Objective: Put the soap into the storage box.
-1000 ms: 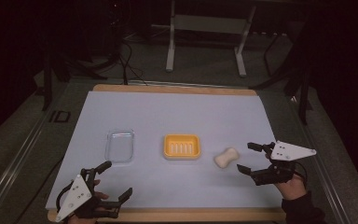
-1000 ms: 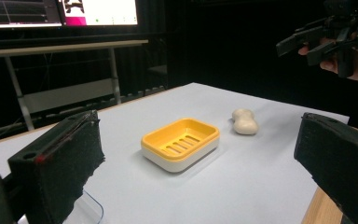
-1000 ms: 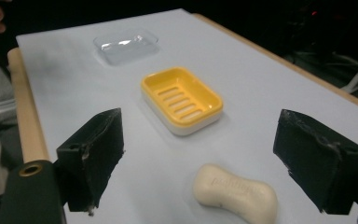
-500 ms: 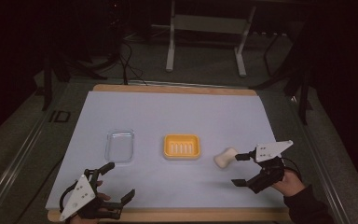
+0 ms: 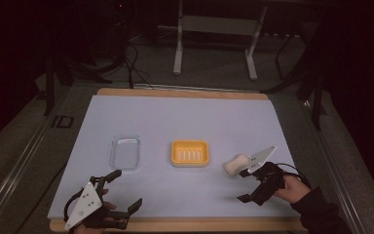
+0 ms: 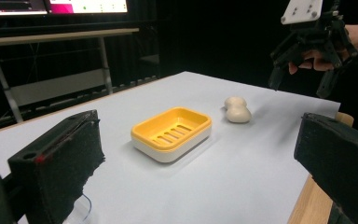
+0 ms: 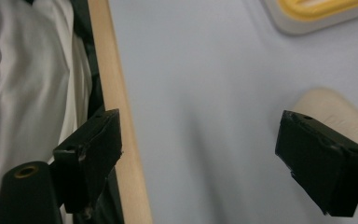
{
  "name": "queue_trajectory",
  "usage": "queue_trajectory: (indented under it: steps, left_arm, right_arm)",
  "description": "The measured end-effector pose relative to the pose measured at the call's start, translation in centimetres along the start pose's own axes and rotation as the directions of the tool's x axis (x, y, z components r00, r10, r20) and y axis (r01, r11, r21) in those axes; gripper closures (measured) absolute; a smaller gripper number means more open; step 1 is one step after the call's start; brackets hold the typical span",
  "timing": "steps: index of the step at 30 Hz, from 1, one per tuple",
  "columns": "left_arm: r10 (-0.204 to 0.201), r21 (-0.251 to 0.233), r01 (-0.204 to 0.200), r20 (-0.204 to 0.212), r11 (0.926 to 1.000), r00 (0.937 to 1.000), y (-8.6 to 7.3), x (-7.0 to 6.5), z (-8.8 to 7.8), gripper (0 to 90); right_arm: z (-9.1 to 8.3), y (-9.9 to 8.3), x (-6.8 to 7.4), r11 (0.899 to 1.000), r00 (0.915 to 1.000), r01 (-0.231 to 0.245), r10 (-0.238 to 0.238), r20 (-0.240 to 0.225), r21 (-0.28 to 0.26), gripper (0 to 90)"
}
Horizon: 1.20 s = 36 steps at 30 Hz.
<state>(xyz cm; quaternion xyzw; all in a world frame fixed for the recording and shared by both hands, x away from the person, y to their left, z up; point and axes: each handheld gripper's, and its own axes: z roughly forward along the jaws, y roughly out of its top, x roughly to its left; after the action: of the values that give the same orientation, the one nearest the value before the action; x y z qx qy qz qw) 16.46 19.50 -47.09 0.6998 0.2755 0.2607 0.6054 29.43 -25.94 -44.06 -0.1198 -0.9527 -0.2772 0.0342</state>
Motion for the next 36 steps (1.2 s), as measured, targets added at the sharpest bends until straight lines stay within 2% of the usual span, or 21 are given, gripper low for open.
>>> queue_trajectory:
  steps: [3, 9, 11, 16, 18, 20, 21, 22, 25, 28, 29, 32, 34, 36]
  left_arm:
    - [-0.001, -0.003, 0.001, 0.000, 1.0000, 1.0000, 0.0, 0.0, 0.0, 1.1]
    - [0.002, 0.002, -0.002, 0.006, 1.0000, 1.0000, 0.0, 0.0, 0.2, 1.1]
    - [0.006, 0.007, -0.006, 0.006, 1.0000, 1.0000, 0.0, 0.0, 0.2, 1.1]
    - [0.003, 0.008, -0.003, 0.008, 1.0000, 1.0000, 0.0, -0.1, 0.3, 1.1]
    - [0.006, 0.005, -0.006, 0.007, 1.0000, 1.0000, 0.0, -0.1, 0.2, 1.1]
    - [0.004, 0.005, -0.004, 0.003, 1.0000, 1.0000, 0.0, 0.0, 0.2, 1.1]
    - [0.003, 0.001, -0.003, 0.003, 1.0000, 1.0000, 0.0, 0.0, 0.2, 1.1]
    - [0.000, 0.001, 0.000, 0.004, 1.0000, 1.0000, 0.0, 0.0, 0.2, 1.1]
    - [0.002, 0.009, -0.002, 0.005, 1.0000, 1.0000, 0.0, 0.0, 0.3, 1.1]
    - [0.006, 0.018, -0.006, 0.007, 0.9998, 1.0000, -0.1, -0.1, 0.4, 1.1]
    - [0.006, 0.019, -0.007, 0.009, 0.9998, 0.9999, -0.1, -0.1, 0.4, 1.1]
    - [0.009, 0.025, -0.009, 0.010, 0.9997, 0.9999, -0.1, -0.1, 0.4, 1.1]
    - [0.008, 0.024, -0.008, 0.011, 0.9997, 0.9999, -0.1, -0.1, 0.4, 1.1]
    - [0.007, 0.023, -0.007, 0.011, 0.9997, 0.9999, -0.1, -0.1, 0.4, 1.1]
  right_arm:
    - [0.3, 0.2, 0.0, 0.999, 0.9998, 0.022, -0.022, -0.004, 0.046, 14.0]
    - [0.5, 0.5, -0.1, 0.995, 0.9987, 0.049, -0.047, -0.016, 0.090, 14.2]
    - [0.5, 0.5, -0.1, 0.990, 0.9966, 0.083, -0.082, -0.009, 0.113, 14.2]
    - [0.7, 0.7, -0.3, 0.974, 0.9956, 0.093, -0.091, -0.022, 0.208, 14.2]
    - [0.8, 0.9, -0.3, 0.967, 0.9924, 0.121, -0.123, -0.002, 0.222, 14.2]
    - [0.8, 1.0, -0.4, 0.966, 0.9917, 0.125, -0.129, 0.000, 0.226, 14.3]
    - [0.9, 1.1, -0.4, 0.963, 0.9912, 0.132, -0.130, -0.025, 0.236, 14.3]
    - [1.0, 1.2, -0.4, 0.958, 0.9896, 0.143, -0.141, -0.025, 0.247, 14.5]
    - [1.3, 1.4, -0.5, 0.948, 0.9912, 0.132, -0.130, -0.027, 0.288, 14.5]
    - [1.6, 1.6, -0.7, 0.938, 0.9887, 0.149, -0.147, -0.028, 0.312, 14.5]
    - [1.6, 1.6, -0.7, 0.936, 0.9898, 0.142, -0.139, -0.032, 0.321, 14.5]
    - [1.8, 1.7, -0.9, 0.915, 0.9899, 0.141, -0.135, -0.044, 0.377, 14.5]
    - [2.0, 1.8, -1.1, 0.896, 0.9903, 0.138, -0.132, -0.045, 0.421, 14.4]
    - [2.1, 1.8, -1.3, 0.883, 0.9931, 0.118, -0.104, -0.054, 0.454, 14.1]
